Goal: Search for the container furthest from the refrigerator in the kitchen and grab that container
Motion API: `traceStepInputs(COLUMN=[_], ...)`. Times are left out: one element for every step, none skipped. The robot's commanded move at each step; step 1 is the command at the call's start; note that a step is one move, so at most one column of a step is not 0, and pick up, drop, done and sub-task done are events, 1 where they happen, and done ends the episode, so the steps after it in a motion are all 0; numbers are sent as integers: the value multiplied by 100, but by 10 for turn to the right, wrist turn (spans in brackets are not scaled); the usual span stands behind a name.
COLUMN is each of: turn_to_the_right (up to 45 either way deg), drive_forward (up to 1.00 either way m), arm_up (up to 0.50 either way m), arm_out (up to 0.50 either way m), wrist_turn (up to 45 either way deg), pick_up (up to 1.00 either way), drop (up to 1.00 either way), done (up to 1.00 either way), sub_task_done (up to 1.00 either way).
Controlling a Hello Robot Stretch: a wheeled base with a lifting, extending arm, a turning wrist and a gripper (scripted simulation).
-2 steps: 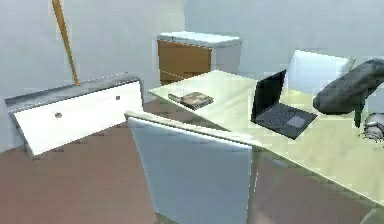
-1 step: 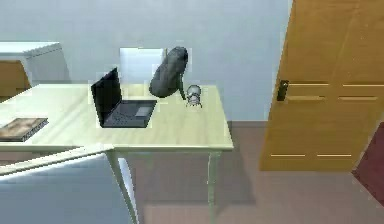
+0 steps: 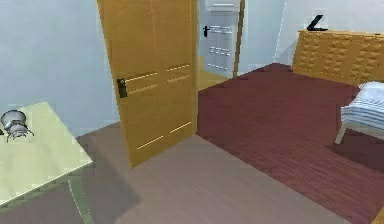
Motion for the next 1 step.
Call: traceStepInputs(turn_to_the_right=[180], drive_forward=[0], arm_up=[0], arm_out=[0], wrist_turn=[0], pick_up=[0], drop=[0], done=[0], sub_task_done=[0])
